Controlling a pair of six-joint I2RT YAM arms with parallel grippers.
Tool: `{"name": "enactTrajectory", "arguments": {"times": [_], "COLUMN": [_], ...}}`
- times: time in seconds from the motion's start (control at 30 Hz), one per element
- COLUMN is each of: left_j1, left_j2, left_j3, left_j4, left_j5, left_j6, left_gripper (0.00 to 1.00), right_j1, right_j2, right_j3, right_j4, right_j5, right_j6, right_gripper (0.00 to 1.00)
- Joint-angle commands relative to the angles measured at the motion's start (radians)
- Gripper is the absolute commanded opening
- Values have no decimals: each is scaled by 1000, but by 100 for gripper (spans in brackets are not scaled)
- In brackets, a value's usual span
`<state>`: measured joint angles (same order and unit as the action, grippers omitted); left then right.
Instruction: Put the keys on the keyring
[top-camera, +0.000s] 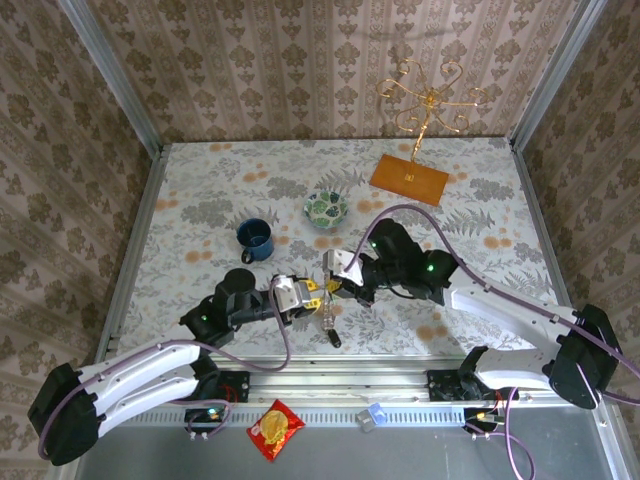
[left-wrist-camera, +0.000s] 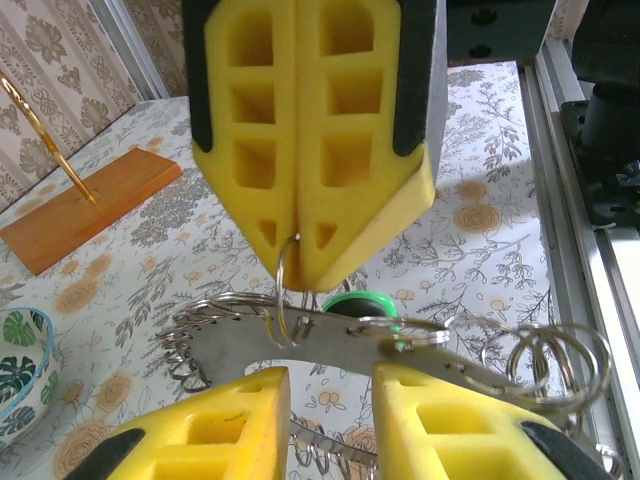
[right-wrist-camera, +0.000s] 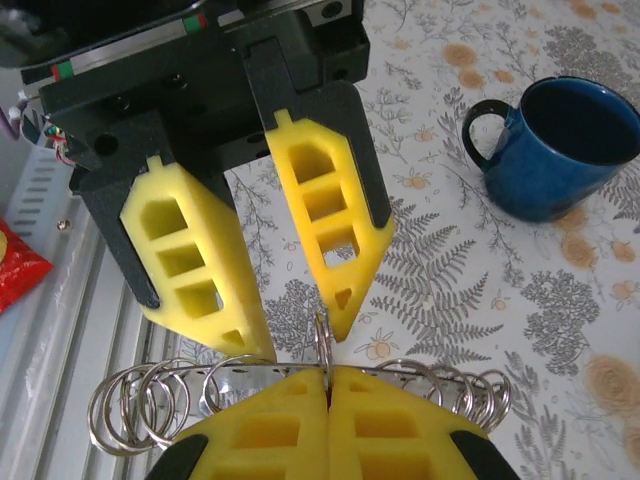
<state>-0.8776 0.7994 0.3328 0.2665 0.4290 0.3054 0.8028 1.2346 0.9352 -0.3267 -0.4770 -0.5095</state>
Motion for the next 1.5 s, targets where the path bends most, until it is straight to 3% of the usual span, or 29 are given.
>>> {"name": "enactTrajectory", "arguments": {"times": [0.0, 0.2, 0.53, 0.67, 0.8, 0.87, 0.97, 1.1, 1.47], "left_j1": [-6, -1, 3, 6, 12, 15, 20, 20, 26], "left_j2": [11, 6, 35, 38, 33, 23, 17, 23, 30], "left_j3": [52, 57, 71, 74, 71, 55, 12, -35, -77], "left_j4": [-53, -48, -64, -64, -47, -10, 94, 213, 307], "left_j5": [1, 17, 34, 37, 46, 52, 67, 88, 114], "left_j6": [45, 42, 41, 44, 42, 23, -37, -90, -117], "left_gripper": [27, 28, 22, 15, 0, 0, 0, 0, 0], "right_j1": [34, 64, 103, 106, 102, 67, -13, -50, -53], "right_j2": [36, 77, 96, 90, 62, 19, -55, -92, -38], "right_j3": [82, 144, 180, 180, 146, 88, -29, -138, -176], "right_j4": [-167, -250, -229, -222, -170, -94, 70, 221, 289], "right_j5": [84, 173, 155, 140, 123, 81, -35, -111, -156], "right_j6": [-105, -164, -170, -163, -130, -74, 55, 162, 175], "right_gripper": [0, 0, 0, 0, 1, 18, 29, 32, 31]}}
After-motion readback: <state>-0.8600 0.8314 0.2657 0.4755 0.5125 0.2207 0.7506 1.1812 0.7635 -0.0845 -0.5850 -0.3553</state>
